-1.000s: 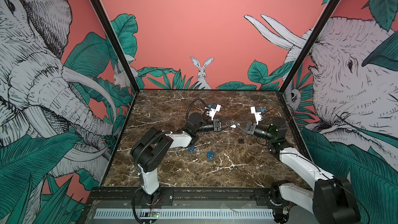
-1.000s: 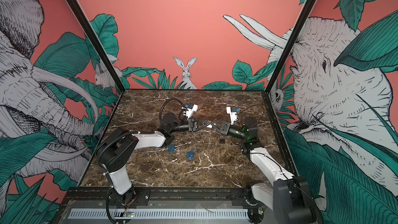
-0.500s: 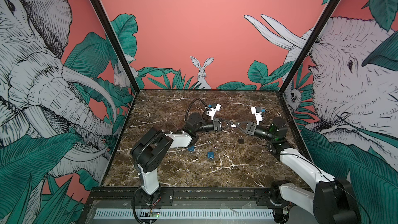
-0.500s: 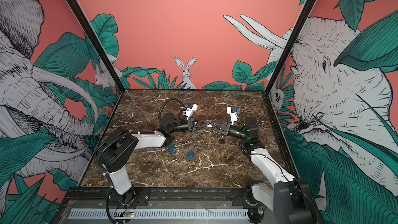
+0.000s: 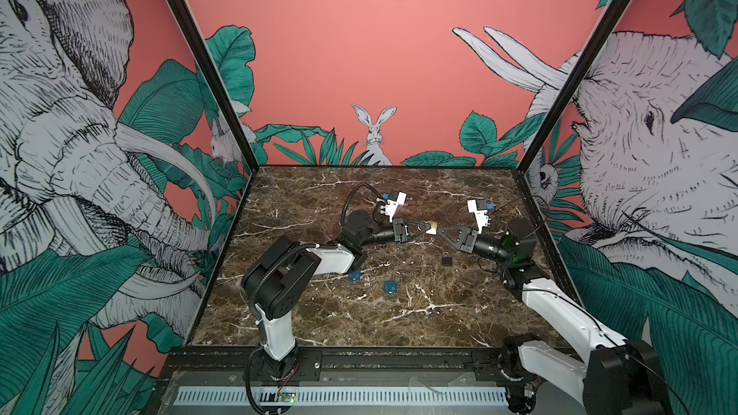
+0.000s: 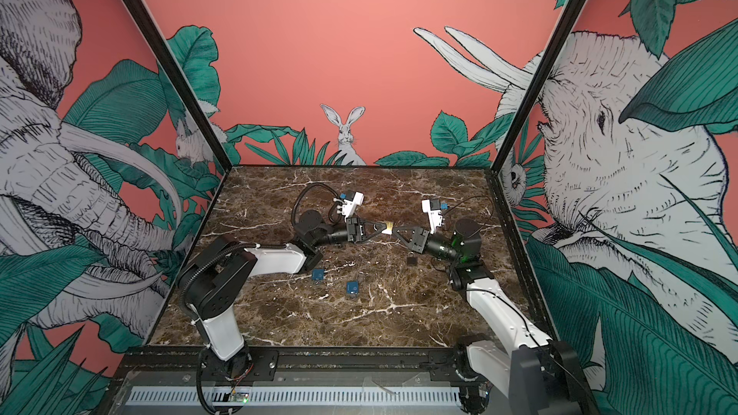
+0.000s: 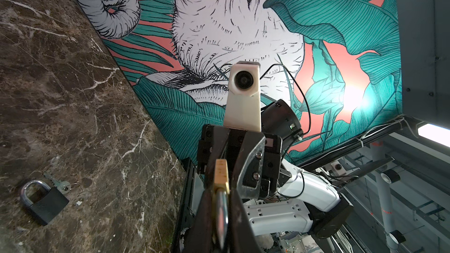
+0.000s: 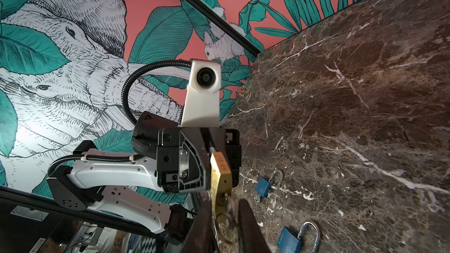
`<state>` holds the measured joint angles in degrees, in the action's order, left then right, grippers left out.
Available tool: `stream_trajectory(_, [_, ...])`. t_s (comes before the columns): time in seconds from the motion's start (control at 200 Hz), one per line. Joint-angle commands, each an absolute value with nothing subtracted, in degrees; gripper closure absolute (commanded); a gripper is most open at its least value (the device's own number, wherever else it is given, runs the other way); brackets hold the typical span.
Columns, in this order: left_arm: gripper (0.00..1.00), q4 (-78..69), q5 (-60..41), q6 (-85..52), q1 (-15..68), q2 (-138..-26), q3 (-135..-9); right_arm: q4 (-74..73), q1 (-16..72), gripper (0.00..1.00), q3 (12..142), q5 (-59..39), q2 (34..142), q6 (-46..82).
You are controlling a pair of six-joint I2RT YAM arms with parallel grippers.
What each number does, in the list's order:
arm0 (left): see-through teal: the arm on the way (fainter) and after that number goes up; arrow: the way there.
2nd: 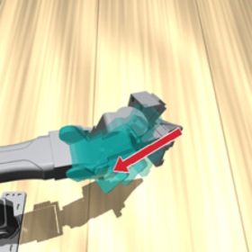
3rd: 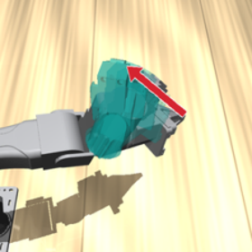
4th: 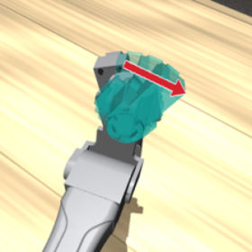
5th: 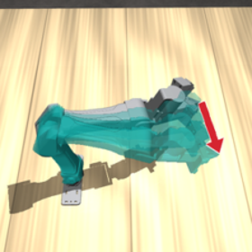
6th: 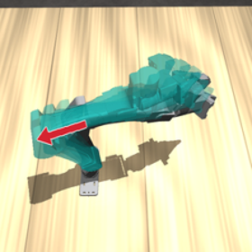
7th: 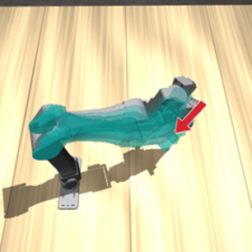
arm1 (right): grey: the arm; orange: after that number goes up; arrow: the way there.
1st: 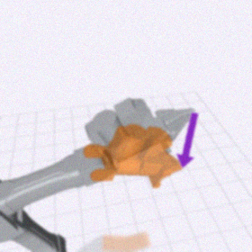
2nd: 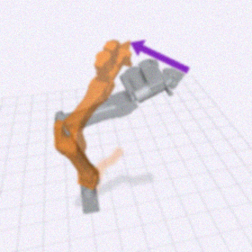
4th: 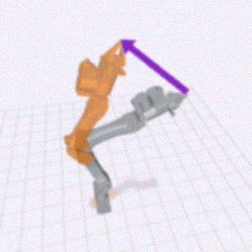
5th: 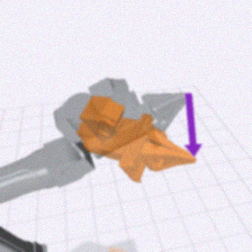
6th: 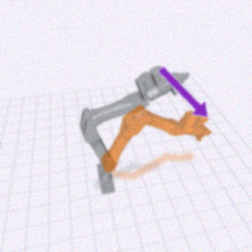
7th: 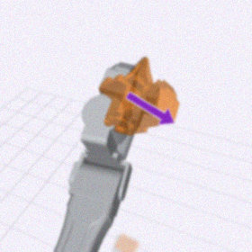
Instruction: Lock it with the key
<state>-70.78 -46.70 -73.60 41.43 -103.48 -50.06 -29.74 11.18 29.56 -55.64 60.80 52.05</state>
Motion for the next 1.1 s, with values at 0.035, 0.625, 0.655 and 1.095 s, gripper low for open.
stream_trajectory(0.035, [1.0, -74.7, -46.8, -73.8, 41.2, -101.6, -49.2, -32.7, 10.9, 0.85, 30.0, -55.2, 61.0, 52.0])
stream_trajectory(0.625, [1.0, -74.7, -46.7, -73.4, 40.5, -101.6, -48.3, -35.7, 8.4, 1.0, 28.9, -56.7, 62.0, 53.4])
stream_trajectory(0.655, [1.0, -74.9, -46.7, -73.6, 40.5, -101.5, -48.2, -35.7, 8.1, 1.0, 28.8, -56.8, 62.0, 53.3])
stream_trajectory(1.095, [1.0, -74.9, -46.8, -73.3, 37.1, -100.0, -46.8, -37.4, 5.1, 1.0, 26.8, -58.7, 61.2, 54.4])
